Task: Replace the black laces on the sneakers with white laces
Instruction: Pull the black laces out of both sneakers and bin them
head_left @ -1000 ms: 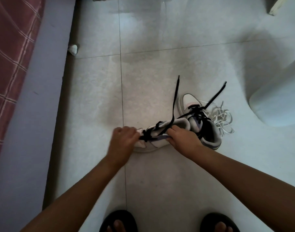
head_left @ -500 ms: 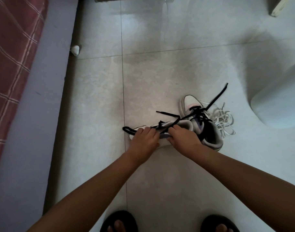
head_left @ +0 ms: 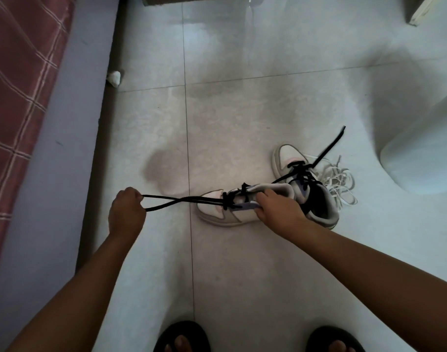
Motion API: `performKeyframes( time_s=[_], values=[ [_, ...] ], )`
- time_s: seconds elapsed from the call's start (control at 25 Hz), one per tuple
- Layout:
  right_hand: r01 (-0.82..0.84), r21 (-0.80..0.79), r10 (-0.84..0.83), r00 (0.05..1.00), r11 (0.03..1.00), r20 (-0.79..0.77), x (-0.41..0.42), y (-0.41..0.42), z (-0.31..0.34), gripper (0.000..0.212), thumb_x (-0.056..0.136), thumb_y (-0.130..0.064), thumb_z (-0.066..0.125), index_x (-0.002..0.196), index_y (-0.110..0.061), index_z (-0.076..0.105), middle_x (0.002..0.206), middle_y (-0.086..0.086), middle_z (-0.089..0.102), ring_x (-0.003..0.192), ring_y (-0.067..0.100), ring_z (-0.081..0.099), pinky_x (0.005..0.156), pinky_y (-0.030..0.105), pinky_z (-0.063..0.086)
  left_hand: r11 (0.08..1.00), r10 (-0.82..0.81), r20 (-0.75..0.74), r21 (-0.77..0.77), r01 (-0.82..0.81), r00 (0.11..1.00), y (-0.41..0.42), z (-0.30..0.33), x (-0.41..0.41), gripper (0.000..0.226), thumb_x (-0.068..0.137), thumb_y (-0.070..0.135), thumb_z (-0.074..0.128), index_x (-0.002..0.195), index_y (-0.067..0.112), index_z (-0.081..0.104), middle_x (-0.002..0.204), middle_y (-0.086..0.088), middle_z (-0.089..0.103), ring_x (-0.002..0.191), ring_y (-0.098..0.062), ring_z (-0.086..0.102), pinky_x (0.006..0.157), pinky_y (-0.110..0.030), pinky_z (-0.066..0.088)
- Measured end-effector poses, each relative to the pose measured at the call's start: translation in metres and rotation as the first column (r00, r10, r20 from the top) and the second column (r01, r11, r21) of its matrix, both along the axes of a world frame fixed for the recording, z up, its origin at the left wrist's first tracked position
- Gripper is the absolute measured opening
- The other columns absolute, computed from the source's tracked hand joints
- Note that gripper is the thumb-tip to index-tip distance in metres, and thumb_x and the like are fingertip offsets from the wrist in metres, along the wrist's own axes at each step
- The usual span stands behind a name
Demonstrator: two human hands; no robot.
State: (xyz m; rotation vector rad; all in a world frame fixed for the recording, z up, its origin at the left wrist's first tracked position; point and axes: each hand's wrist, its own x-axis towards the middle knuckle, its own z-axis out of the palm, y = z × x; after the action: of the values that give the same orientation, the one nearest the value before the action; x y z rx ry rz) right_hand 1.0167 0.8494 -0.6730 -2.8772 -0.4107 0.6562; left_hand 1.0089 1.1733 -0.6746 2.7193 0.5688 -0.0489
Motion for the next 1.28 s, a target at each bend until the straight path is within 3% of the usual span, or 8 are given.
performKeyframes(
  time_s=[0.16, 0.36, 0.56, 0.68, 0.8, 0.88, 1.0, 1.28],
  values=[
    [0.015, -0.004, -0.015, 1.000, 1.000, -0.001, 0.000, 0.002, 0.000, 0.028, 0.098, -0.030, 0.040, 0.117, -0.011, 0.049, 0.123, 0.009, 0.049, 0.106, 0.028, 0.055, 0.066, 0.033, 0.038, 0.907, 0.376, -0.078, -0.171, -0.384, 0.923, 0.004, -0.009, 0.019, 0.024, 0.089, -0.001, 0.053, 0.110, -0.008, 0.061, 0.110, -0.025, 0.063, 0.102, -0.039, 0.060, 0.082, -0.038, 0.049],
    [0.039, 0.010, -0.039, 0.999, 0.999, -0.032, 0.001, 0.000, 0.000, 0.028, 0.097, -0.030, 0.041, 0.116, -0.011, 0.049, 0.125, 0.008, 0.049, 0.107, 0.028, 0.055, 0.069, 0.034, 0.041, 0.755, 0.621, -0.140, -0.157, -0.636, 0.771, 0.017, -0.015, 0.015, 0.035, 0.096, 0.012, 0.043, 0.126, -0.004, 0.051, 0.129, -0.023, 0.054, 0.112, -0.027, 0.055, 0.052, -0.018, 0.026],
    [0.114, 0.047, -0.111, 0.992, 0.992, -0.062, 0.004, -0.001, 0.006, 0.027, 0.097, -0.029, 0.043, 0.112, -0.009, 0.053, 0.121, 0.010, 0.055, 0.104, 0.028, 0.058, 0.073, 0.033, 0.044, 0.930, 0.142, -0.145, -0.319, -0.182, 0.979, 0.006, -0.008, 0.008, 0.019, 0.094, 0.015, 0.053, 0.099, 0.000, 0.064, 0.092, -0.023, 0.067, 0.092, -0.036, 0.065, 0.074, -0.035, 0.049],
    [0.249, 0.107, -0.238, 0.965, 0.962, -0.107, -0.012, 0.024, 0.013, 0.025, 0.093, -0.027, 0.049, 0.105, -0.007, 0.059, 0.111, 0.014, 0.062, 0.101, 0.030, 0.060, 0.073, 0.031, 0.042, 0.920, -0.122, -0.127, -0.387, 0.064, 0.984, -0.045, -0.005, -0.007, 0.018, 0.092, 0.014, 0.056, 0.103, 0.002, 0.064, 0.100, -0.016, 0.067, 0.092, -0.030, 0.064, 0.080, -0.031, 0.046],
    [0.412, 0.379, -0.241, 0.873, 0.829, -0.424, -0.037, 0.053, 0.022, 0.011, 0.087, -0.020, 0.058, 0.092, -0.011, 0.063, 0.090, 0.012, 0.068, 0.080, 0.023, 0.065, 0.059, 0.027, 0.041, 0.861, -0.374, -0.166, -0.428, 0.275, 0.912, -0.098, -0.006, -0.032, 0.021, 0.094, 0.022, 0.053, 0.109, 0.009, 0.059, 0.108, -0.009, 0.061, 0.094, -0.023, 0.060, 0.075, -0.024, 0.039],
    [0.473, 0.453, -0.269, 0.855, 0.756, -0.443, -0.034, 0.050, 0.024, 0.011, 0.087, -0.021, 0.059, 0.093, -0.015, 0.065, 0.084, 0.008, 0.068, 0.070, 0.018, 0.063, 0.058, 0.027, 0.046, 0.866, -0.368, -0.255, -0.444, 0.230, 0.894, -0.121, -0.006, -0.042, 0.026, 0.096, 0.029, 0.046, 0.116, 0.012, 0.052, 0.117, -0.009, 0.053, 0.099, -0.022, 0.056, 0.078, -0.026, 0.041],
    [0.368, 0.362, -0.339, 0.930, 0.856, -0.142, -0.011, 0.028, 0.012, 0.019, 0.090, -0.022, 0.056, 0.106, -0.013, 0.062, 0.101, 0.007, 0.062, 0.088, 0.022, 0.058, 0.072, 0.028, 0.041, 0.902, -0.282, -0.306, -0.407, 0.143, 0.909, -0.128, -0.002, -0.045, 0.044, 0.094, 0.039, 0.048, 0.129, 0.013, 0.042, 0.129, -0.008, 0.044, 0.111, -0.025, 0.052, 0.090, -0.036, 0.046],
    [0.520, 0.346, -0.332, 0.815, 0.781, -0.476, -0.008, 0.031, -0.005, 0.037, 0.093, -0.039, 0.053, 0.069, -0.010, 0.056, 0.074, 0.014, 0.065, 0.072, 0.028, 0.061, 0.066, 0.033, 0.047, 0.894, -0.369, -0.226, -0.352, 0.277, 0.902, -0.132, 0.001, -0.039, 0.025, 0.090, 0.024, 0.053, 0.110, 0.009, 0.056, 0.108, -0.010, 0.052, 0.093, -0.025, 0.055, 0.078, -0.035, 0.046]
  ],
)
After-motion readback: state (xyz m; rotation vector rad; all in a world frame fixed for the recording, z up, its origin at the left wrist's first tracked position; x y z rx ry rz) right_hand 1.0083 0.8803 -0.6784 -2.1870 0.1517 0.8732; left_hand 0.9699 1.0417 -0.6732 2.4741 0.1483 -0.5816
